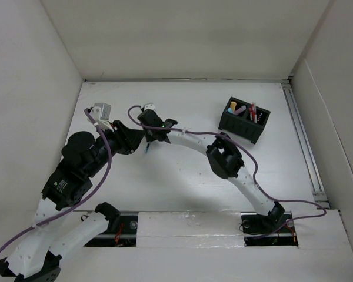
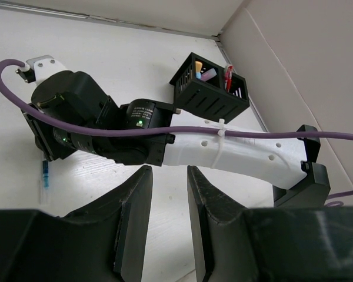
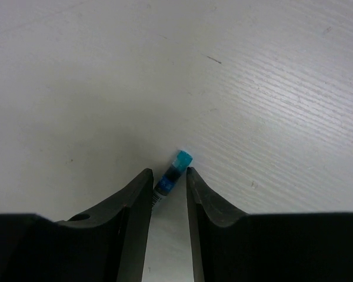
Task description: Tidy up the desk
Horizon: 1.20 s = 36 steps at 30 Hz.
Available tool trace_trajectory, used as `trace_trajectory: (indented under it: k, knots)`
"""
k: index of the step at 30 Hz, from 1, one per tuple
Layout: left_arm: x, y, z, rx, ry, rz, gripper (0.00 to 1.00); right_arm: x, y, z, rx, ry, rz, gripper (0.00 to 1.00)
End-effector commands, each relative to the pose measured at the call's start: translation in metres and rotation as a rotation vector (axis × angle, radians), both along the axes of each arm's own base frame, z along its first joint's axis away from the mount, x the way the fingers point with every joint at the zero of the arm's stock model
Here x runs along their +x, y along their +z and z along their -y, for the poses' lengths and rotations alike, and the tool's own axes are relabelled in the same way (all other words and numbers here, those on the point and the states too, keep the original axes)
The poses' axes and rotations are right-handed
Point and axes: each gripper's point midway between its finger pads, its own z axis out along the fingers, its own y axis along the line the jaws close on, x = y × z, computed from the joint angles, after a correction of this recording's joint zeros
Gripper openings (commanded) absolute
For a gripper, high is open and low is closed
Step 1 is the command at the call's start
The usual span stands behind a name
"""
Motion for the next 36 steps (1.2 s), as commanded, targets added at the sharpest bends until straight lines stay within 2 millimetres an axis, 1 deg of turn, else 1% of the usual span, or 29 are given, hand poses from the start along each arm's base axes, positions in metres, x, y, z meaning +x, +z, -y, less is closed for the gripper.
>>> trace_trajectory:
  k: [1,3,4,6,8,9,10,11,12,13,14,15,16,17,18,19,20,21,23,24,26,27,28,30,31,33,34,35,36]
  knots:
    - [-0.001,0.02,0.001,-0.029,-0.009,0.062,0.27,-0.016,0.005,0.014,-0.056,-0.017,-0.019,0.35]
    - [-0.002,0.02,0.001,-0.029,-0.011,0.062,0.27,-0.021,-0.004,0.018,-0.069,-0.002,-0.032,0.35]
    - [-0.002,0.02,0.001,-0.031,-0.011,0.063,0.27,-0.021,0.0,0.019,-0.067,0.003,-0.025,0.33]
    - [-0.002,0.018,0.0,-0.027,-0.009,0.058,0.27,-0.024,-0.003,0.024,-0.086,0.015,-0.029,0.23]
    - [-0.002,0.018,-0.001,-0.022,0.0,0.057,0.27,-0.031,-0.005,0.033,-0.116,0.025,-0.041,0.16]
    - [-0.001,0.017,-0.002,-0.016,0.005,0.052,0.27,-0.034,-0.006,0.038,-0.129,0.03,-0.046,0.09]
    - [-0.001,0.017,-0.003,-0.014,0.009,0.05,0.27,-0.041,-0.019,0.047,-0.158,0.048,-0.06,0.06]
    - [-0.002,0.018,-0.004,-0.014,0.01,0.053,0.27,-0.046,-0.002,0.046,-0.117,0.073,-0.045,0.03]
    - [0.001,0.018,-0.008,-0.005,0.04,0.053,0.27,-0.046,0.0,0.051,-0.098,0.086,-0.037,0.0]
    - [0.002,0.017,-0.01,0.0,0.047,0.053,0.27,-0.035,0.013,0.048,-0.019,0.083,0.02,0.0]
    - [0.003,0.016,-0.01,0.002,0.05,0.05,0.27,-0.049,0.018,0.062,0.016,0.106,0.017,0.0]
    - [0.004,0.016,-0.011,0.004,0.058,0.05,0.28,-0.048,0.026,0.068,0.046,0.118,0.041,0.0]
    - [0.006,0.015,-0.01,0.008,0.06,0.047,0.28,-0.043,0.04,0.067,0.105,0.128,0.087,0.0]
    - [0.007,0.017,-0.01,0.012,0.061,0.047,0.28,-0.041,0.061,0.078,0.144,0.155,0.13,0.0]
    - [0.009,0.018,-0.009,0.016,0.061,0.046,0.28,-0.042,0.07,0.086,0.158,0.155,0.132,0.0]
    - [0.01,0.019,-0.008,0.018,0.059,0.046,0.28,-0.041,0.086,0.088,0.182,0.196,0.173,0.0]
    - [0.013,0.02,-0.006,0.022,0.062,0.044,0.29,-0.034,0.1,0.101,0.196,0.196,0.206,0.0]
    - [0.016,0.019,-0.006,0.027,0.064,0.044,0.29,-0.039,0.128,0.114,0.23,0.206,0.256,0.0]
    - [0.021,0.021,-0.005,0.041,0.073,0.045,0.3,-0.036,0.167,0.134,0.263,0.221,0.369,0.0]
    - [0.024,0.022,-0.004,0.046,0.077,0.044,0.3,-0.032,0.195,0.167,0.265,0.186,0.447,0.0]
    - [0.03,0.024,-0.001,0.057,0.08,0.042,0.34,-0.032,0.228,0.196,0.297,0.201,0.527,0.0]
    - [0.032,0.025,0.0,0.058,0.083,0.042,0.35,-0.017,0.243,0.233,0.264,0.151,0.584,0.0]
    - [0.034,0.028,0.001,0.054,0.082,0.045,0.39,-0.021,0.27,0.259,0.242,0.139,0.669,0.0]
    - [0.038,0.032,0.004,0.044,0.084,0.048,0.42,-0.017,0.291,0.297,0.207,0.123,0.742,0.0]
    - [0.039,0.034,0.007,0.038,0.078,0.05,0.45,-0.009,0.303,0.335,0.172,0.099,0.789,0.0]
    - [0.043,0.037,0.01,0.031,0.074,0.053,0.48,-0.002,0.311,0.366,0.136,0.086,0.827,0.0]
    - [0.044,0.037,0.011,0.032,0.073,0.052,0.51,0.007,0.316,0.398,0.099,0.042,0.856,0.0]
    - [0.047,0.037,0.012,0.034,0.074,0.049,0.52,0.011,0.314,0.402,0.103,0.08,0.86,0.0]
    - [0.052,0.036,0.011,0.041,0.098,0.041,0.59,0.02,0.32,0.419,0.097,0.092,0.909,0.0]
